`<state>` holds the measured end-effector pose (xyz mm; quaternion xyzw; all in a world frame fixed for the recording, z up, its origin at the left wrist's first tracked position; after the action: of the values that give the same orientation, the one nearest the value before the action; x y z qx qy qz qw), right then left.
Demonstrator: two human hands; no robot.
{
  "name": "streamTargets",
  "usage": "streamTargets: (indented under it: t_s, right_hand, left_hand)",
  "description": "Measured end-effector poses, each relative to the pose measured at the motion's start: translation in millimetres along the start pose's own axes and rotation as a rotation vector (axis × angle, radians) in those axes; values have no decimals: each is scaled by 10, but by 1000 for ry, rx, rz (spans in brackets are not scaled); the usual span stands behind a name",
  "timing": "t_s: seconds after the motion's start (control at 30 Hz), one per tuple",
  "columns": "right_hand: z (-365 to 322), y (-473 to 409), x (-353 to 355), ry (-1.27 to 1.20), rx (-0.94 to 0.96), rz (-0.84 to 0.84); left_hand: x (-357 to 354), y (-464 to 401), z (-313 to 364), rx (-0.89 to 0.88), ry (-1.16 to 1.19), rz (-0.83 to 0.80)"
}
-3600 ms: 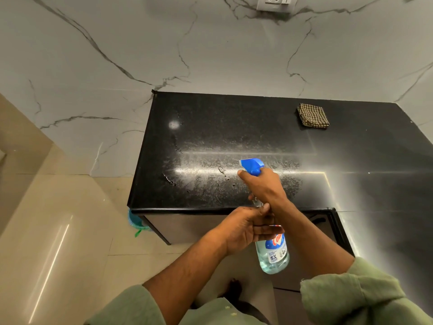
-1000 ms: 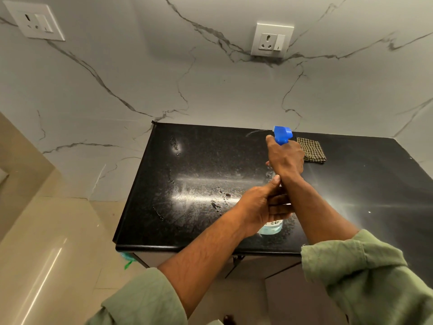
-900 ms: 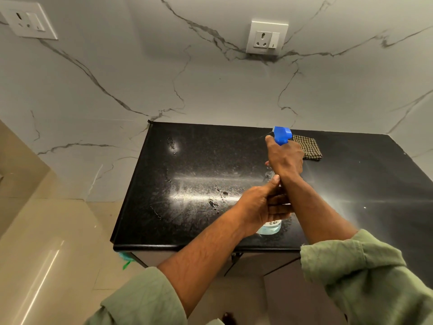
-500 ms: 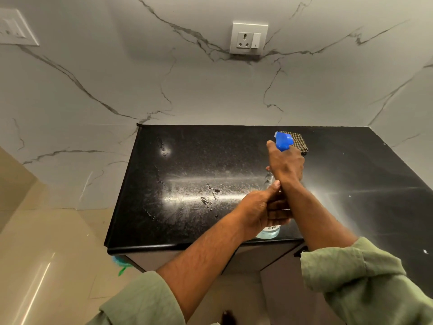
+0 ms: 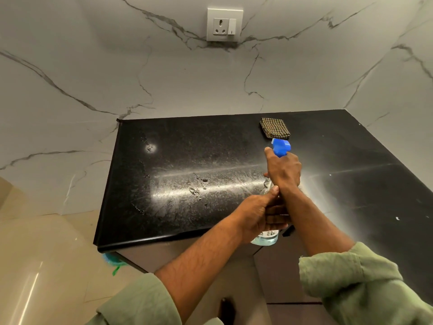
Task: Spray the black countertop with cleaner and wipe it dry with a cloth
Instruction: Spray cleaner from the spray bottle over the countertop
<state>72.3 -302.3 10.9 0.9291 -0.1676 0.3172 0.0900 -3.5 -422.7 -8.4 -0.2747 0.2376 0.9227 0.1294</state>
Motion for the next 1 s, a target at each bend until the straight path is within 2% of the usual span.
streamTargets:
  t_s: [0.23,0.63,0.83,1.0]
  right_hand:
    - [207,97,84,-42,-37,-36]
    - [807,531,-4,62,-65,-272]
    - [955,658,28,127,-64,-309]
    - [939,706,95,83,-58,-325]
  left_hand:
    - [-13,17,-186,68,8,-45]
    - [106,193,-573,298,-69,-180]
    - [141,236,-721,343,-59,-223]
    - [94,264,-731,331,-55,-237]
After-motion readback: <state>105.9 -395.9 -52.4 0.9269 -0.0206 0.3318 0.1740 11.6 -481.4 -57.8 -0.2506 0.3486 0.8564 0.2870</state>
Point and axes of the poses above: each hand's wrist, its own y-axis away from the middle knuckle, its own x-axis out of the back of the hand, z = x × y, the point moved 2 cm from there along -y, towards the middle knuckle, and after that the axes turned 4 degrees about -x, right-handed, at the moved point
